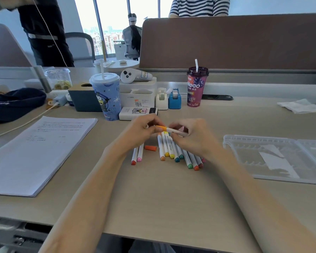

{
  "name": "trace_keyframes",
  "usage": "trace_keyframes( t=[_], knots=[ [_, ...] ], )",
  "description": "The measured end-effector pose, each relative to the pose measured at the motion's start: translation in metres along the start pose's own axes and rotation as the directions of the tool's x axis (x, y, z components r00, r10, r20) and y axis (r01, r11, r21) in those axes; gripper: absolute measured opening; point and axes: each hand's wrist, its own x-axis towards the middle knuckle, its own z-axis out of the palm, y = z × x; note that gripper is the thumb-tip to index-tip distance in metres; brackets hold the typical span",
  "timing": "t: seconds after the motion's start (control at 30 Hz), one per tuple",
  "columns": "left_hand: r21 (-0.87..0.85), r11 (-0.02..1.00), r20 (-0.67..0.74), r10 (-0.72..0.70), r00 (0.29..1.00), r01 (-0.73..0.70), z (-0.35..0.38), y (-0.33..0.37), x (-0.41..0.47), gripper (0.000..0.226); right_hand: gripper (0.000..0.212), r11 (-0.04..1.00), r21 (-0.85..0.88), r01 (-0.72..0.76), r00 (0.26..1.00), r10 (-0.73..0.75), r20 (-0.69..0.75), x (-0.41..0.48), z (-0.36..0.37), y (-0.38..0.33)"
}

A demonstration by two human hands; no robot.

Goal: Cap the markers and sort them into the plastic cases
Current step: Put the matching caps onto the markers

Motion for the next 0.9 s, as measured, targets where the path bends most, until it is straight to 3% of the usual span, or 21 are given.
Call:
trace_keyframes(
  t=[0.23,0.37,0.5,0.63,0.77,0.9],
  knots=[
    [-0.001,0.999,-0.026,0.035,0.999,-0.035,-0.006,-0.005,0.001,0.011,0.014,0.965,0.231,-0.126,0.991,0.131,-0.006,0.002,0.008,-0.01],
    [0.027,0.999,-0.006,-0.028,1.0,0.028,-0.01,-0.009,0.001,0.014,0.02,0.891,0.385,-0.242,0.969,0.204,0.137,0.007,0.003,-0.01],
    [0.083,0.991,0.009,-0.106,0.994,0.105,-0.001,-0.016,0.003,0.013,0.014,0.89,0.277,-0.361,0.924,0.301,0.238,0.005,0.004,-0.005],
    [0.17,0.967,0.01,-0.195,0.981,0.19,-0.011,-0.019,0.0,0.035,0.01,0.866,0.261,-0.425,0.904,0.393,0.169,0.007,0.019,-0.006],
    [0.235,0.958,0.283,-0.228,0.932,0.163,-0.026,-0.017,-0.009,0.021,0.011,0.893,0.226,-0.389,0.921,0.38,0.086,0.007,0.03,-0.008],
    [0.277,0.955,0.336,-0.203,0.92,0.109,-0.018,-0.019,-0.009,0.012,0.025,0.92,0.127,-0.371,0.928,0.36,0.102,0.008,0.036,-0.013]
  ],
)
